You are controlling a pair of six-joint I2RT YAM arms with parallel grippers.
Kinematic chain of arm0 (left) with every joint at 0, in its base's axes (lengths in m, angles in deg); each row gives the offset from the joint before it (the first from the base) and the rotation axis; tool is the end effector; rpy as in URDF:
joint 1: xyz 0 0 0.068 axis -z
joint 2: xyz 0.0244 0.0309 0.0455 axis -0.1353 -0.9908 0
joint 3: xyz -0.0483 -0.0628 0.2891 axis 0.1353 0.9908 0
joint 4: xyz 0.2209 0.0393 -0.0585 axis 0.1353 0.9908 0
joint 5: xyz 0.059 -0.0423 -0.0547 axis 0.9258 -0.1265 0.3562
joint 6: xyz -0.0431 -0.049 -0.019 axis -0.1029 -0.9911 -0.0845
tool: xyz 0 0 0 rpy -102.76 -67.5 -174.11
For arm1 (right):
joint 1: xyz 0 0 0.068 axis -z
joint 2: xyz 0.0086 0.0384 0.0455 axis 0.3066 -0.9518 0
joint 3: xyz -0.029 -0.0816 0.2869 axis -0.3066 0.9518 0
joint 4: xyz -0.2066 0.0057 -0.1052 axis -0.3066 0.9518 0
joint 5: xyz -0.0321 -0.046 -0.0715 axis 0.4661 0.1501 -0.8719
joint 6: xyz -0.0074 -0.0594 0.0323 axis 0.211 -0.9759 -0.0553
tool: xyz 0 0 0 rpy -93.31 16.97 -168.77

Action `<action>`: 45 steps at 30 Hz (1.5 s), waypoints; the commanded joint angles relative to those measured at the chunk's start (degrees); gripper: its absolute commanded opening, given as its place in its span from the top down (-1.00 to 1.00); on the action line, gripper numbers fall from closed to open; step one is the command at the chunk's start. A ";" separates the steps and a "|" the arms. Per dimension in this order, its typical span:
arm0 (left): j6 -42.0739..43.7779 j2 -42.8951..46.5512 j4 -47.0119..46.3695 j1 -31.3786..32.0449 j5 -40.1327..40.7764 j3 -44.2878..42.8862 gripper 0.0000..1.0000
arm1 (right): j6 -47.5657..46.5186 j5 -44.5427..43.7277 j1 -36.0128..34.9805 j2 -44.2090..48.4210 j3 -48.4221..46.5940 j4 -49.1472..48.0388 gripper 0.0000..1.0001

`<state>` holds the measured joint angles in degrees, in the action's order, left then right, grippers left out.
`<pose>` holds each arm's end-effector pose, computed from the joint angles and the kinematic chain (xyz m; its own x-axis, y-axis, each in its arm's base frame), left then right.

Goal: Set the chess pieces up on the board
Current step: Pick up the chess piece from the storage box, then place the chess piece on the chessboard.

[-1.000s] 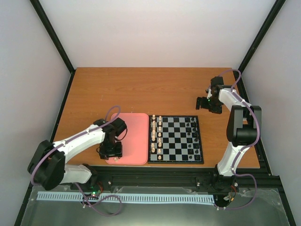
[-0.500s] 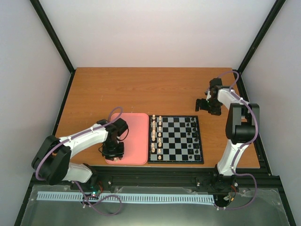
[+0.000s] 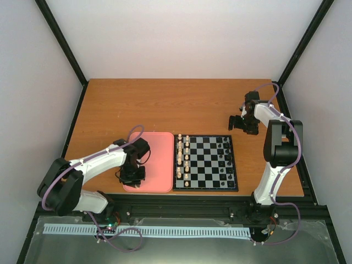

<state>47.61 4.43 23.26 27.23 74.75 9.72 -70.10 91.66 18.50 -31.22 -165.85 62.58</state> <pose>0.1163 -0.0930 0.1942 -0.9699 -0.1146 0.2147 -0.1263 0.9911 -0.0417 0.3607 0.0037 0.1958 -0.9736 0.1442 -0.1767 0.1154 0.9797 0.1640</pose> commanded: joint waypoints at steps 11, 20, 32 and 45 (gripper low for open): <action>3.73 -4.69 9.18 11.31 -1.64 -23.17 0.88 | -0.55 -1.55 -0.32 0.74 -0.72 0.41 -1.00; 6.83 -14.34 7.84 22.51 -4.00 -30.89 0.87 | -0.61 -2.12 -0.32 2.59 -0.14 0.50 -1.00; 7.65 -22.21 3.34 26.47 -0.43 -34.62 0.85 | -0.43 -2.29 -0.29 4.04 0.43 0.07 -1.00; 7.14 -27.27 0.61 27.77 2.13 -37.35 0.83 | -0.52 -2.45 -0.29 3.84 0.13 0.17 -1.00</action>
<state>54.23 -21.87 24.99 54.09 75.88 -25.60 -70.08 89.94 18.50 -29.30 -165.80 62.75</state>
